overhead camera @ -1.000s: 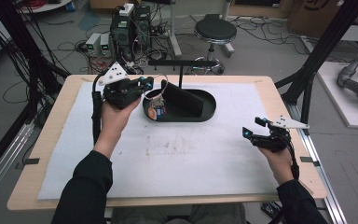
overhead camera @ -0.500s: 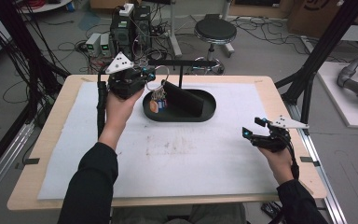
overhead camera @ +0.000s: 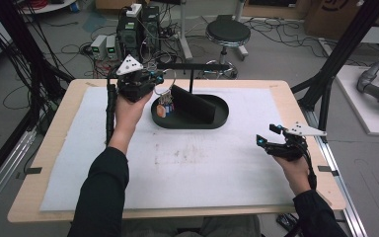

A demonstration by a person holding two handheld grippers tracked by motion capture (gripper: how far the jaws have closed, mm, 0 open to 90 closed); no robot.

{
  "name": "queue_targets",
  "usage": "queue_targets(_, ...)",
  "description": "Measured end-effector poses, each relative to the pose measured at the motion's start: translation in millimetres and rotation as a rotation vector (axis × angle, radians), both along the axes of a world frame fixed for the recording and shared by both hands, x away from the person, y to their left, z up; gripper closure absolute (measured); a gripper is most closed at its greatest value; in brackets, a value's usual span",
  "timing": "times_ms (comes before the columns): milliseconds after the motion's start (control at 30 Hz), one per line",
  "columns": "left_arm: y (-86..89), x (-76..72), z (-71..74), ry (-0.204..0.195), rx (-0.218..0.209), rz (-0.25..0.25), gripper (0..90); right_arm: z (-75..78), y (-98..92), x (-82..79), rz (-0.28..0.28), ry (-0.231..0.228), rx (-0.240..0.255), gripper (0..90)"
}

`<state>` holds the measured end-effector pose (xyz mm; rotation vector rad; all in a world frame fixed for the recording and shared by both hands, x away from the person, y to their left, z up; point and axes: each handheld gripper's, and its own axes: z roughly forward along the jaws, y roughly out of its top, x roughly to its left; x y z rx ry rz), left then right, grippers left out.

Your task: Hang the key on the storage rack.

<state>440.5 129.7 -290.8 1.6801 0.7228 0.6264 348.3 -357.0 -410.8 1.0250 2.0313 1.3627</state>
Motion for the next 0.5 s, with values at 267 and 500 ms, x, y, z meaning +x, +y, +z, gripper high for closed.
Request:
queue_targets(267,1.1,9.6,-7.1,0.011,-0.002,0.027,86.3,-0.1,-0.1,0.3,0.003,-0.002,-0.001,24.7)
queue_targets(500,3.6,17.5,-13.0,0.022,-0.003,0.055,86.3,-0.3,0.3,0.2,0.004,0.003,-0.001,24.7)
